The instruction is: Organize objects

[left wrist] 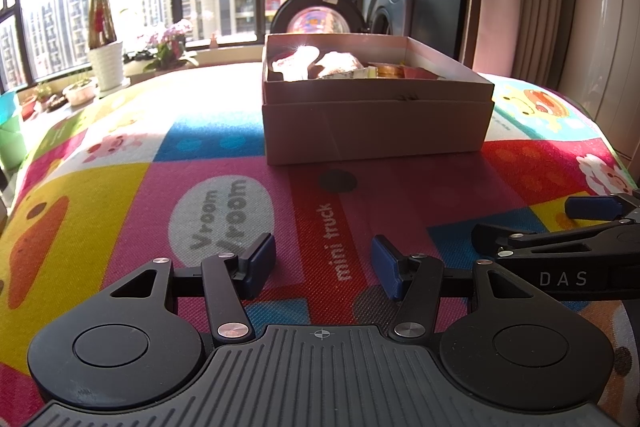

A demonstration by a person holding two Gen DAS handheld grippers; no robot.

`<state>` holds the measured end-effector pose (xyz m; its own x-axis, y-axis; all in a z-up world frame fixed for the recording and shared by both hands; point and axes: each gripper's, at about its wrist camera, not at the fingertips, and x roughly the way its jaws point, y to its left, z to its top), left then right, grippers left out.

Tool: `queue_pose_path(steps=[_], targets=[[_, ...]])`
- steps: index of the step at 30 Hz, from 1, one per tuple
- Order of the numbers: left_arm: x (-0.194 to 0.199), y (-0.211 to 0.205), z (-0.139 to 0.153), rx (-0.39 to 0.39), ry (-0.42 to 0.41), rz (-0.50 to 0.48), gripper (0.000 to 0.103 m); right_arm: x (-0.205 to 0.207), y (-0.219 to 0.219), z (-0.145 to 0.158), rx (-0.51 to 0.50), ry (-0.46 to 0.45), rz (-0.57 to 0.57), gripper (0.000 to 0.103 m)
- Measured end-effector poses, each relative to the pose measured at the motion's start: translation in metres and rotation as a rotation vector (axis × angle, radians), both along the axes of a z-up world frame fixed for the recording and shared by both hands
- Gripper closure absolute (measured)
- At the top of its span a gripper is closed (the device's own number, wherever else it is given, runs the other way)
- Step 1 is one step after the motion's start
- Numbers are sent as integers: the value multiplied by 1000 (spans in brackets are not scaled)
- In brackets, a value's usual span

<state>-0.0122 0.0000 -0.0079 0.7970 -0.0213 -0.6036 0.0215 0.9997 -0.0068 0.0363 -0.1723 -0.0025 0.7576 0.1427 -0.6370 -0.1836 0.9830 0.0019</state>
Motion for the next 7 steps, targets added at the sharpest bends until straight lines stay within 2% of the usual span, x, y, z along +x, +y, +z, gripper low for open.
queue_pose_path(steps=[7], targets=[[0,1,0,-9,-1,0,43,0,0,0,0,0,0,0]])
